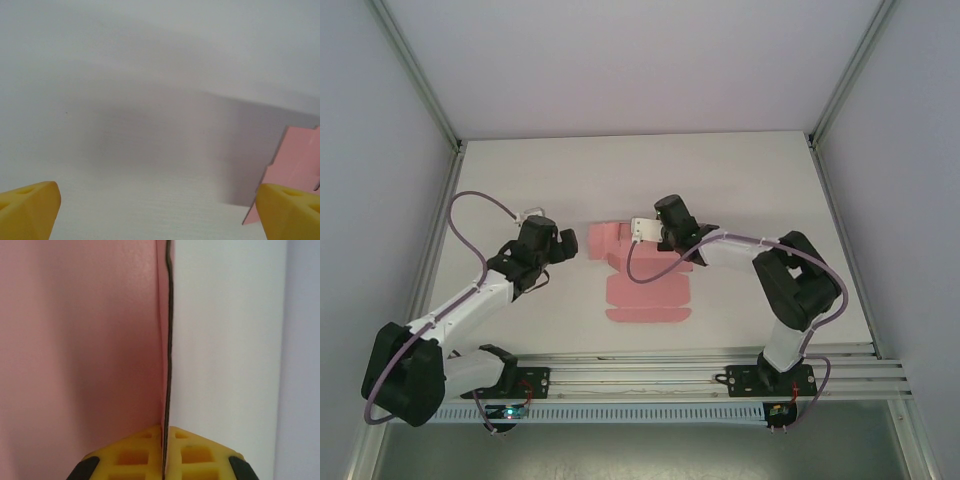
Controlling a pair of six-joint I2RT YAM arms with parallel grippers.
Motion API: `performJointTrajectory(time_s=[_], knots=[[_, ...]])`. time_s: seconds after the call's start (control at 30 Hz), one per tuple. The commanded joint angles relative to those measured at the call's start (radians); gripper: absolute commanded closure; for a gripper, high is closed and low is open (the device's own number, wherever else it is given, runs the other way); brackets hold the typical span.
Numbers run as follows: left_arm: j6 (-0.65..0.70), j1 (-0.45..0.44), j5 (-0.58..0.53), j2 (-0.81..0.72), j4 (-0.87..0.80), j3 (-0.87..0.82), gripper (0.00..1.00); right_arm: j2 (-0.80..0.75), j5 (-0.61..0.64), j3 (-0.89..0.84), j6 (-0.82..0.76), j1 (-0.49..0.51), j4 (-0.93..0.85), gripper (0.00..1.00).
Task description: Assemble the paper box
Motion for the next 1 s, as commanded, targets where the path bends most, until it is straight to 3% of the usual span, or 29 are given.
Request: performJointTrajectory(time_s=[0.0,0.17,0.33,0.47,0.6,0.73,0.97], knots=[[0.009,0.02,0.025,0.01,0.028,0.035,0.0,-0.038,0.054,-0.024,-0.025,0.007,0.138,1.0],[0.006,0.03,0.04,0.02,0.051,0.032,0.0,-0.077,0.073,-0.023,-0.061,0.019,0.144,1.0],[0.007,0.036,0.054,0.036,0.068,0.037,0.0,-0.097,0.145,-0.137,-0.133,0.058,0.367,1.0],[0.015,0.041,0.057,0.06,0.065,0.05,0.0,-0.089,0.16,-0.178,-0.132,0.08,0.373,1.0],[0.013,0.048,0.058,0.08,0.079,0.047,0.0,-0.051,0.244,-0.238,-0.172,0.118,0.503,1.0],[0.016,0.055,0.066,0.095,0.088,0.047,0.0,-0.04,0.308,-0.232,-0.22,0.136,0.524,1.0],[-0.008,0.09,0.072,0.118,0.103,0.052,0.0,-0.123,0.269,-0.271,-0.2,0.146,0.56,1.0]])
